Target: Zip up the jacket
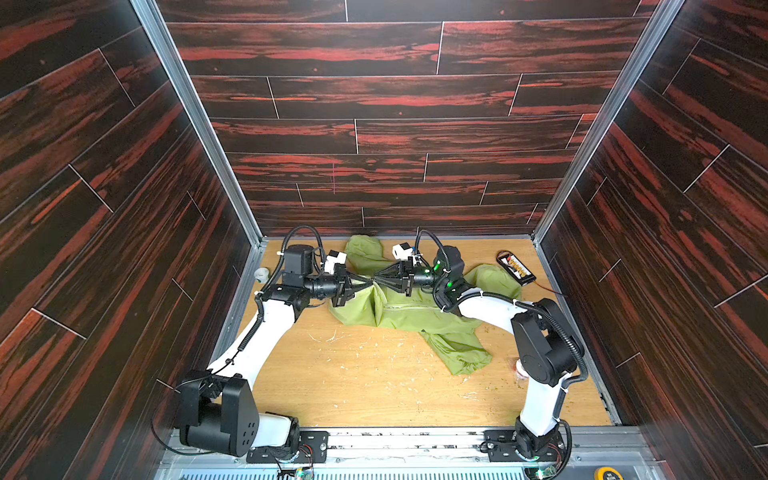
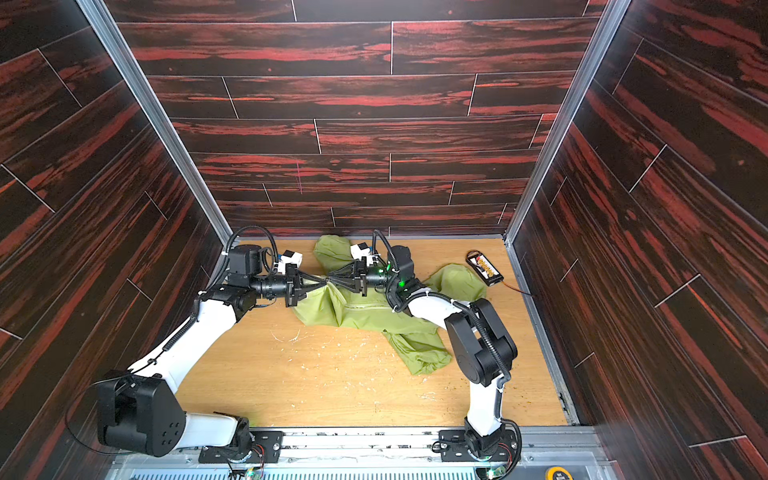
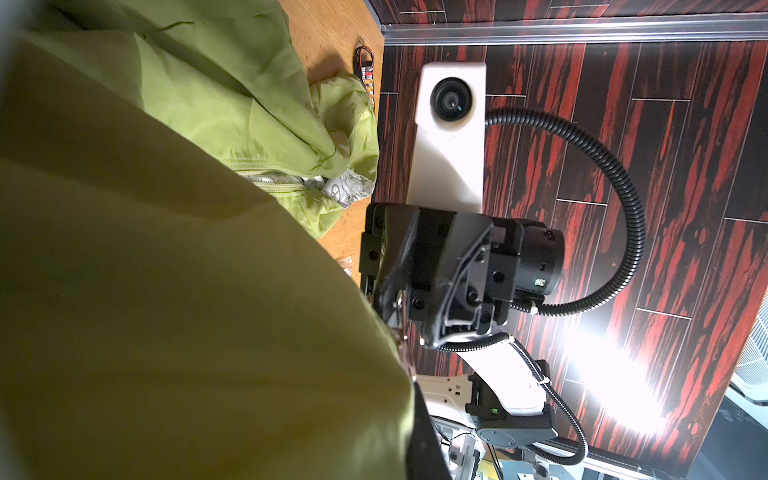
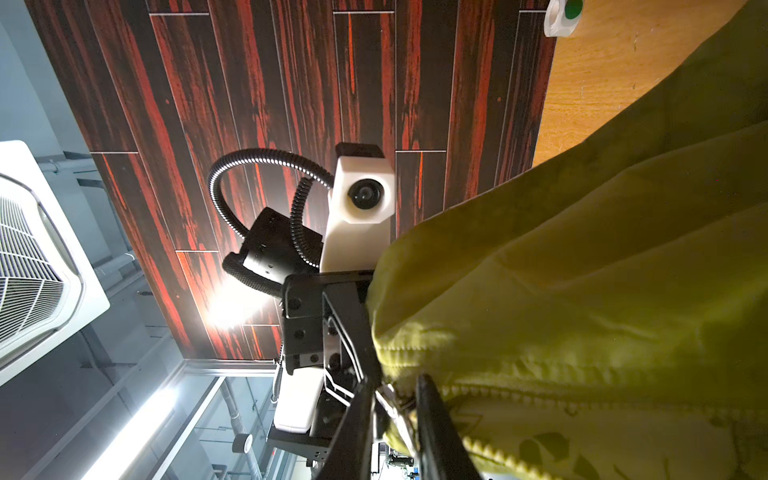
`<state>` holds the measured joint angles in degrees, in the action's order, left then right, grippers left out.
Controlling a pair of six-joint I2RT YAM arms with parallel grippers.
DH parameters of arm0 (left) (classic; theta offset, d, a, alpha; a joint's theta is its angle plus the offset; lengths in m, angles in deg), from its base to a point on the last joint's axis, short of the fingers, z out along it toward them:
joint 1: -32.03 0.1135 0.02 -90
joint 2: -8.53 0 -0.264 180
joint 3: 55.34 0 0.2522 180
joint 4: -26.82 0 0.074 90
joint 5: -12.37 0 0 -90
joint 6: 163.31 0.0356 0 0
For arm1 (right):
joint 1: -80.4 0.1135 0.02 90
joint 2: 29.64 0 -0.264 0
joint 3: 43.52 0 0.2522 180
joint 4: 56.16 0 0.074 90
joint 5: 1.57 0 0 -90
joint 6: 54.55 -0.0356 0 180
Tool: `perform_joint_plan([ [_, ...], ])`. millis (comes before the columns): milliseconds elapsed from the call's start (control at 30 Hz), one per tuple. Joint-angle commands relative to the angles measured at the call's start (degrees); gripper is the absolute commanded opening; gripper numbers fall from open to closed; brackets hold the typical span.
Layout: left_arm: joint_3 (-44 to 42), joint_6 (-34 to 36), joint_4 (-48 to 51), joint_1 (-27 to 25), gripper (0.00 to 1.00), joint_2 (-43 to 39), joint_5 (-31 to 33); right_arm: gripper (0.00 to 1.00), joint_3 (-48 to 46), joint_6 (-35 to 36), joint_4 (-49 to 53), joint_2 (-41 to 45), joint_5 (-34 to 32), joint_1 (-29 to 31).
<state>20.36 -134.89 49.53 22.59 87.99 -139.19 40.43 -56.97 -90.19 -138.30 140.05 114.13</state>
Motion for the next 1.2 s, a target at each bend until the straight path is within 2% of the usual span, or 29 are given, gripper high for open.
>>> perform_joint_plan([
  [0, 0.55, -0.34, -1.3, -0.13, 0.0, -1.51, -1.11, 0.17, -0.58, 0.04, -1.66, -0.38, -0.24, 0.36],
  [300, 0.31, -0.35, -1.3, -0.07, 0.0, -2.03, -0.75, 0.0, -0.78, 2.06, 2.98, 0.78, -0.73, 0.16],
  [367, 0.39, -0.36, -1.31, -0.09, 0.0, -2.03, -0.67, 0.0, -0.76, 2.63, 3.92, 0.92, -0.64, 0.19],
  [467, 0.44, -0.3, -1.13, -0.1, 0.2, -2.34, -0.16, 0.0, -0.59, 3.82, 5.7, 1.47, -0.79, 0.13],
  [533, 0.33, -0.08, -0.67, -0.12, 0.29, -2.47, 0.43, 0.0, -0.34, 4.82, 7.3, 1.88, -0.81, 0.15],
  [600, 0.44, 0.32, 0.12, -0.11, 0.33, -2.66, 0.93, 0.0, -0.23, 5.86, 8.83, 2.38, -1.03, 0.17],
  [700, 0.55, 0.95, 1.27, -0.06, 0.33, -2.69, 1.52, 0.0, 0.11, 7.1, 10.77, 2.97, -1.25, 0.18],
  [833, 0.47, 1.48, 2.2, -0.01, 0.27, -2.66, 2.22, 0.0, 0.26, 7.77, 11.83, 3.29, -1.34, 0.19],
  [1100, -0.05, 2.11, 3.24, 0.03, 0.0, -2.33, 3.44, 0.0, 0.06, 8.64, 13.21, 4.02, -1.56, -0.03],
  [1167, -0.14, 2.63, 4.01, 0.12, 0.0, -2.55, 3.73, 0.0, 0.03, 9.68, 14.86, 4.7, -1.87, -0.46],
])
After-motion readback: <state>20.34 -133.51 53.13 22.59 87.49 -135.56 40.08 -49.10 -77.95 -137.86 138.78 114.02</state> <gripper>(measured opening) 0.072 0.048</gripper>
